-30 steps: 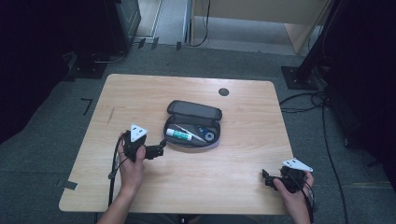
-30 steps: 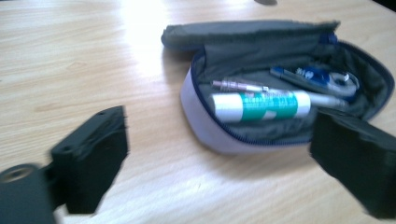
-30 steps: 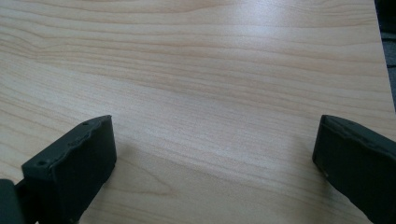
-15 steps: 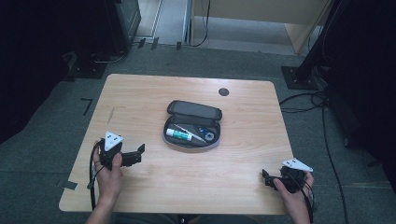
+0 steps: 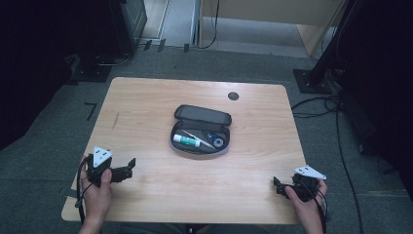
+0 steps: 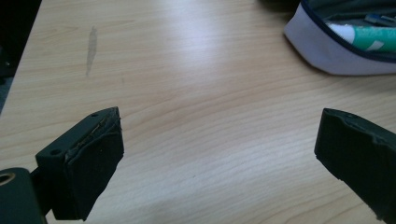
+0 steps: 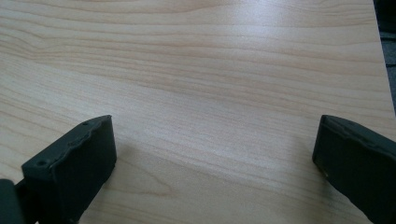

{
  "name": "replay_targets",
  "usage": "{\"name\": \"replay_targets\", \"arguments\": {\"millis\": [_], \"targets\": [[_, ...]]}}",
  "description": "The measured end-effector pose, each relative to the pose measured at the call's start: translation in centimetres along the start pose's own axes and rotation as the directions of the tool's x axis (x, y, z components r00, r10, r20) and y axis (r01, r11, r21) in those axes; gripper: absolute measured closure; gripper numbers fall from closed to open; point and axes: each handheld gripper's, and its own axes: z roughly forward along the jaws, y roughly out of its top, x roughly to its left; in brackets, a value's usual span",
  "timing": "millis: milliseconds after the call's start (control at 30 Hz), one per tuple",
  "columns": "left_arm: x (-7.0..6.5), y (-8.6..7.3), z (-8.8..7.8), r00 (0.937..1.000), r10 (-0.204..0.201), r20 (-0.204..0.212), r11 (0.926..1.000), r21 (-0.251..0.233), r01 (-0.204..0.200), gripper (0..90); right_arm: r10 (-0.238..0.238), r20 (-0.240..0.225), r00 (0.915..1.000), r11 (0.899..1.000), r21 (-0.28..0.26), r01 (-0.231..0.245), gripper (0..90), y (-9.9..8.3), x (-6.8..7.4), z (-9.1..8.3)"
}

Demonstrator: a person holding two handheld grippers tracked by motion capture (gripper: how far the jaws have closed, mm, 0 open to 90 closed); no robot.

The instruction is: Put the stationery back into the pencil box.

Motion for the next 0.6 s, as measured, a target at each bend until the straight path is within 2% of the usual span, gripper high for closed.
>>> {"name": "replay_targets", "arguments": {"millis": [167,300,467,600], "targets": [[1.0,-1.2,-0.6,0.9999,-0.014,-0.008,0.9999,0.009,0.014,1.4,0.0,0.0,1.0,1.0,0.0,0.0,0.0,0.0,0.0,0.0],[1.5,-2.3,-1.2,0.9997,0.01,-0.024,0.9996,0.025,-0.009,1.4,0.0,0.0,1.0,1.0,0.0,0.0,0.0,0.0,0.0,0.0],[2.6,-3.5,-2.1,0.999,0.015,-0.041,0.9989,0.045,-0.014,1.5,0.002,0.002,1.0,1.0,0.0,-0.002,0.0,0.0,0.0,0.0],[3.7,-4.4,-2.6,0.9983,-0.005,-0.057,0.9983,0.058,0.008,1.5,0.003,0.003,1.0,1.0,0.0,-0.003,0.0,0.0,0.0,0.0]]}}
